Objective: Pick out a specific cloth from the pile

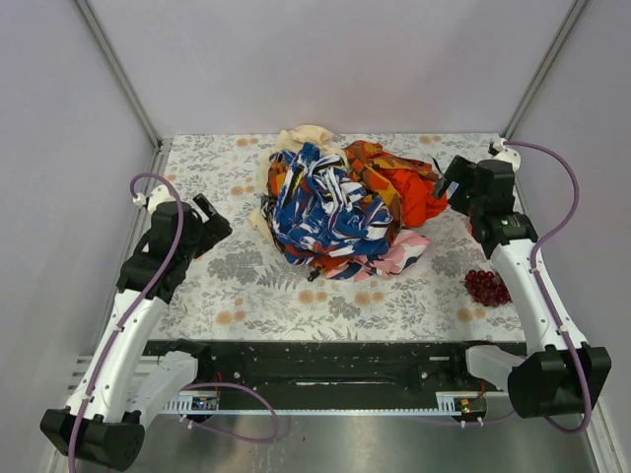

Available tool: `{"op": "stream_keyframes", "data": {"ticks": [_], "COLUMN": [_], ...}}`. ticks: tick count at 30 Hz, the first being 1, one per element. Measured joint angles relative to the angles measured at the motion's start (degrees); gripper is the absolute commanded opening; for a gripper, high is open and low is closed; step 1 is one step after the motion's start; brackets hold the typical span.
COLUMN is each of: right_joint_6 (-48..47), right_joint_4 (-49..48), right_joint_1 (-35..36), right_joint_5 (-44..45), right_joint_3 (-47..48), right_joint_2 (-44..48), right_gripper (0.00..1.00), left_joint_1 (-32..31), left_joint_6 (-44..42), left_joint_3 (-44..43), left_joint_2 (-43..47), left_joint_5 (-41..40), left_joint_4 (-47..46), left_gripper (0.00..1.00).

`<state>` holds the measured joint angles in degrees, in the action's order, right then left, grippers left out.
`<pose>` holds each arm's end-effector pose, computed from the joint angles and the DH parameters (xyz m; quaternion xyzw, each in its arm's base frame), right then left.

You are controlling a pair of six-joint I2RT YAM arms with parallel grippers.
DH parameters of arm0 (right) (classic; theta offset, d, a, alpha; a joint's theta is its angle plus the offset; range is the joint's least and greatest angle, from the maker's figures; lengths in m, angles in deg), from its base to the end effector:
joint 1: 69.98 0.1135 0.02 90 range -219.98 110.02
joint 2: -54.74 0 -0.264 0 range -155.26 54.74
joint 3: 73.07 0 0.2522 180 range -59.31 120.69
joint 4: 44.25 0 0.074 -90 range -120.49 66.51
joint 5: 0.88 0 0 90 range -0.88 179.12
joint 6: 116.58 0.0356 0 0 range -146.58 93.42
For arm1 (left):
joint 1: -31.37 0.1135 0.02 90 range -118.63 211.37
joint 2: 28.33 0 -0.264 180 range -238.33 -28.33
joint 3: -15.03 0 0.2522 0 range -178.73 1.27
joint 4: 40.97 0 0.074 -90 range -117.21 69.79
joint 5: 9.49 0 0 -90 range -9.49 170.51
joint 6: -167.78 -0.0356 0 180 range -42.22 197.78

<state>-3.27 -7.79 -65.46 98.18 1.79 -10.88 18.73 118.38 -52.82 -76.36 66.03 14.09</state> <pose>0.2567 0.0147 0.3445 0.1795 0.8328 0.0594 0.5202 0.1671 -0.0284 0.3327 -0.2691 0.8408 -0.1044 0.4580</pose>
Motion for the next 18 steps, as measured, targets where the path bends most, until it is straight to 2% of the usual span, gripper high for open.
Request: {"op": "stream_keyframes", "data": {"ticks": [11, 18], "right_joint_6": [-1.0, -2.3], "right_joint_4": [-5.7, -8.1], "right_joint_1": [0.0, 0.0], "right_joint_5": [-2.7, -5.3], "right_joint_3": [-5.7, -5.8], "right_joint_2": [3.9, 3.2], "right_gripper": [0.99, 0.99], "left_joint_1": [0.0, 0.0], "left_joint_6": [0.0, -0.2], "left_joint_3": [0.3, 0.2], "left_joint_2": [0.0, -0.8], "left_joint_5": [0.2, 2.0], "left_joint_4": [-1.1, -1.6], "left_gripper": [0.99, 0.99]}}
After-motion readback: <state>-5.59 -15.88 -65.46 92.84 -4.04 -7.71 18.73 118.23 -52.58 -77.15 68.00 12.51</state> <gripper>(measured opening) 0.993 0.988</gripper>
